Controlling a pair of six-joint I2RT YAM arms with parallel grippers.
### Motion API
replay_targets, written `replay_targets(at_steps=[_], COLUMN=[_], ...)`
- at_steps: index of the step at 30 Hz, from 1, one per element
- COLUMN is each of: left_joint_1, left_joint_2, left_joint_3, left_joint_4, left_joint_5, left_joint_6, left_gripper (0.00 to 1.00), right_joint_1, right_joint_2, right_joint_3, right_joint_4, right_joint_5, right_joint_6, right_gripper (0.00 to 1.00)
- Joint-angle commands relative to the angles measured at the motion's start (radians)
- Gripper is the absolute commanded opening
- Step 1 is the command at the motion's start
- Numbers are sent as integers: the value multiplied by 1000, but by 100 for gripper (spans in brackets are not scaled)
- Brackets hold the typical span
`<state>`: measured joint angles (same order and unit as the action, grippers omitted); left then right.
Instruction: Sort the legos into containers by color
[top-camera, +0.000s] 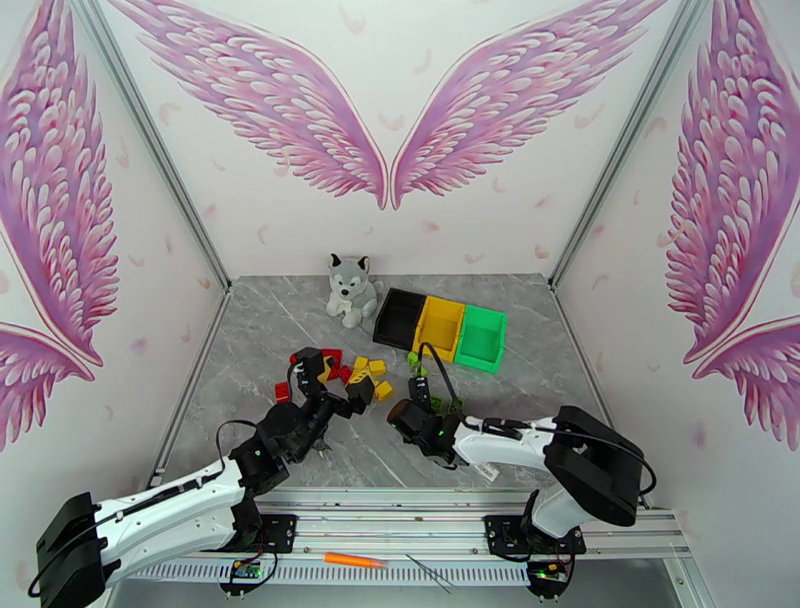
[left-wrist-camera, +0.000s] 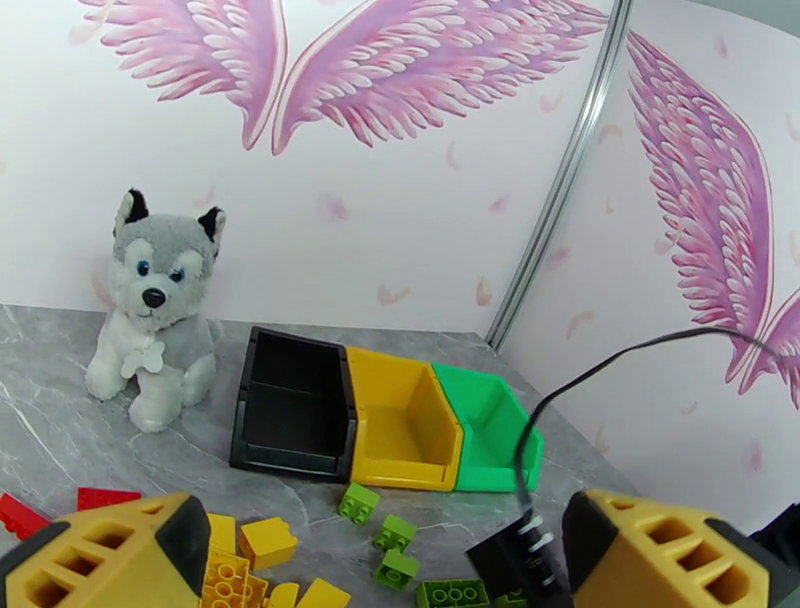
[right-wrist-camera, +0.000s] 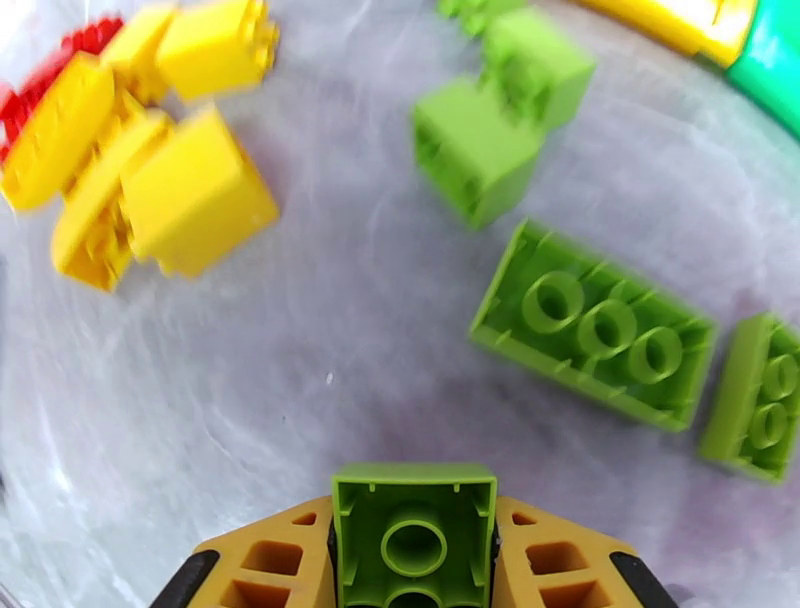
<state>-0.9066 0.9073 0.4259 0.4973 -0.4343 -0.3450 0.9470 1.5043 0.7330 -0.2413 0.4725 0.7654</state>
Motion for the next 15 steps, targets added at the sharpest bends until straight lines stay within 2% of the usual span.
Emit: replay_targets(at_steps=[1,6,8,12,15], left_joint_1=[42,40,41,49,54], left_joint_2=[58,282,367,500,564], left_joint_3=[50,80,121,176,198], left_joint_4=[-92,51,41,42,69], left_joint_5=[47,62,61,116,149], left_joint_6=[6,42,42,40,37], left_gripper=[99,99,99,99,99], right_joint_1=[-86,-336,-434,-592,-665], right_joint_2=[-90,-148,-141,-67,20], right_joint_3=[71,140,179,274,357], right_joint_4=[-71,-109,-123,-142,-168], right_joint_5=[38,-47,-67,-130,-157], right_joint_6=[-73,-141,-166,-207,-226], right_gripper=[12,9,7,7,7])
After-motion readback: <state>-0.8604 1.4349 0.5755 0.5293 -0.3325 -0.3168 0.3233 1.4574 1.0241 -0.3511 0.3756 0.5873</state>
